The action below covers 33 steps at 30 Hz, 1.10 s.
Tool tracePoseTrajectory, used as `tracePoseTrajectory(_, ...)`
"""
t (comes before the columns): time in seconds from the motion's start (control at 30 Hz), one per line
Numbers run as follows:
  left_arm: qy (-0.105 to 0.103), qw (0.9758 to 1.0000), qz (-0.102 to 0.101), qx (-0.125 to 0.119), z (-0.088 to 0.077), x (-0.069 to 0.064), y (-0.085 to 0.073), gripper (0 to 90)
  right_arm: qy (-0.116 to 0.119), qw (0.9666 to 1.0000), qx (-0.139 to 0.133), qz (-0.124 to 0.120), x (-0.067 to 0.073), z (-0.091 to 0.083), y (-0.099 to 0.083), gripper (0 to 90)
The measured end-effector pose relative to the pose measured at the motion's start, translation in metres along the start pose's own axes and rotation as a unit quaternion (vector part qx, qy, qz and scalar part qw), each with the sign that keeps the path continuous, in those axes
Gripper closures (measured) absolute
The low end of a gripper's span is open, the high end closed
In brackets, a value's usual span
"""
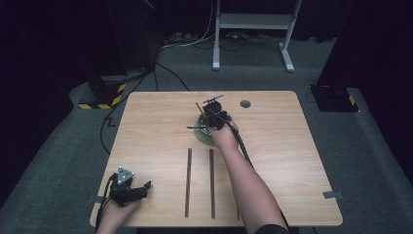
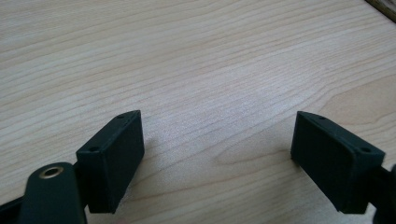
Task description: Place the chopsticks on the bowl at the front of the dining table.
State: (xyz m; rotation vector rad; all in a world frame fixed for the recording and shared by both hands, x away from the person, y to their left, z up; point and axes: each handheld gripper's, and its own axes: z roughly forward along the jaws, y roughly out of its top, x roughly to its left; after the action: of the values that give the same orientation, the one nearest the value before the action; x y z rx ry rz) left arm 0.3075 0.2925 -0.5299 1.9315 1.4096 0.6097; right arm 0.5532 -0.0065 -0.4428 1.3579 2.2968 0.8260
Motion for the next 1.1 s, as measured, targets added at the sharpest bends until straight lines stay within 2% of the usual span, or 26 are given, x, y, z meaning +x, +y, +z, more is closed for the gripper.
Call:
tracePoseTrajectory(0.17, 0.002, 1.0000, 0.004, 0.001, 0.000, 0.000, 0.000, 17.3, -0.005, 0.9999, -0.015, -0.004, 0.000, -0.017, -0.008, 72.3)
tracePoseTrajectory(0.2, 0.001, 1.0000, 0.004, 0.001, 0.000, 0.000, 0.000, 17.3, -0.006, 0.9997, -0.022, -0.004, -0.003, -0.028, -0.014, 72.6)
tracePoseTrajectory(0.27, 0.001, 1.0000, 0.004, 0.001, 0.000, 0.000, 0.000, 17.3, -0.008, 0.9997, -0.023, -0.004, -0.004, -0.031, -0.016, 72.6)
tracePoseTrajectory(0.33, 0.001, 1.0000, 0.004, 0.002, 0.000, 0.000, 0.000, 17.2, -0.013, 0.9996, -0.027, -0.002, -0.006, -0.041, -0.023, 72.7)
tracePoseTrajectory(0.4, 0.001, 1.0000, 0.004, 0.002, 0.000, 0.000, 0.000, 17.2, -0.019, 0.9991, -0.036, -0.010, -0.010, -0.058, -0.035, 72.7)
tracePoseTrajectory(0.43, 0.001, 1.0000, 0.004, 0.001, 0.000, 0.000, 0.000, 17.2, -0.019, 0.9991, -0.036, -0.010, -0.010, -0.058, -0.035, 72.7)
tracePoseTrajectory(0.5, 0.001, 1.0000, 0.004, 0.001, 0.000, 0.000, 0.000, 17.3, -0.018, 0.9989, -0.041, -0.010, -0.012, -0.068, -0.045, 72.6)
tracePoseTrajectory(0.53, 0.001, 1.0000, 0.004, 0.001, 0.000, 0.000, 0.000, 17.2, -0.021, 0.9985, -0.050, -0.009, -0.015, -0.077, -0.055, 72.7)
tracePoseTrajectory(0.57, 0.001, 1.0000, 0.004, 0.001, 0.000, 0.000, 0.000, 17.3, -0.021, 0.9985, -0.050, -0.009, -0.015, -0.077, -0.055, 72.7)
tracePoseTrajectory(0.67, 0.002, 1.0000, 0.003, 0.001, 0.000, 0.000, 0.000, 17.3, -0.020, 0.9984, -0.053, -0.008, -0.019, -0.093, -0.079, 72.6)
tracePoseTrajectory(0.7, 0.002, 1.0000, 0.002, 0.001, 0.000, 0.000, 0.000, 17.3, -0.020, 0.9984, -0.053, -0.008, -0.019, -0.093, -0.079, 72.6)
tracePoseTrajectory(0.73, 0.002, 1.0000, -0.001, -0.001, 0.000, -0.001, 0.000, 17.3, -0.020, 0.9979, -0.061, -0.005, -0.022, -0.099, -0.093, 72.7)
tracePoseTrajectory(0.77, 0.002, 1.0000, -0.001, -0.001, 0.000, -0.001, 0.000, 17.3, -0.020, 0.9979, -0.061, -0.005, -0.022, -0.099, -0.093, 72.7)
tracePoseTrajectory(0.83, 0.002, 1.0000, -0.001, -0.001, 0.000, -0.001, 0.000, 17.3, -0.014, 0.9980, -0.062, -0.001, -0.025, -0.105, -0.110, 72.7)
tracePoseTrajectory(0.87, 0.002, 1.0000, -0.002, -0.001, 0.000, -0.001, 0.000, 17.3, -0.012, 0.9984, -0.056, 0.001, -0.027, -0.106, -0.123, 72.6)
tracePoseTrajectory(0.9, 0.002, 1.0000, -0.002, -0.001, 0.000, -0.001, 0.000, 17.3, -0.012, 0.9984, -0.056, 0.001, -0.027, -0.106, -0.123, 72.6)
tracePoseTrajectory(0.93, 0.002, 1.0000, -0.001, -0.001, 0.000, -0.001, 0.000, 17.3, -0.011, 0.9988, -0.048, 0.007, -0.028, -0.104, -0.139, 72.6)
tracePoseTrajectory(0.97, 0.002, 1.0000, -0.001, -0.002, 0.000, -0.001, 0.000, 17.3, -0.008, 0.9989, -0.046, 0.012, -0.029, -0.103, -0.145, 72.6)
tracePoseTrajectory(1.03, 0.002, 1.0000, -0.001, -0.002, 0.000, -0.001, 0.000, 17.3, -0.006, 0.9989, -0.045, 0.014, -0.030, -0.102, -0.151, 72.5)
tracePoseTrajectory(1.07, 0.002, 1.0000, -0.002, -0.002, 0.000, -0.001, 0.000, 17.3, -0.006, 0.9992, -0.038, 0.015, -0.029, -0.100, -0.161, 72.4)
tracePoseTrajectory(1.1, 0.002, 1.0000, -0.002, -0.002, 0.000, -0.001, 0.000, 17.3, -0.006, 0.9992, -0.038, 0.015, -0.029, -0.100, -0.161, 72.4)
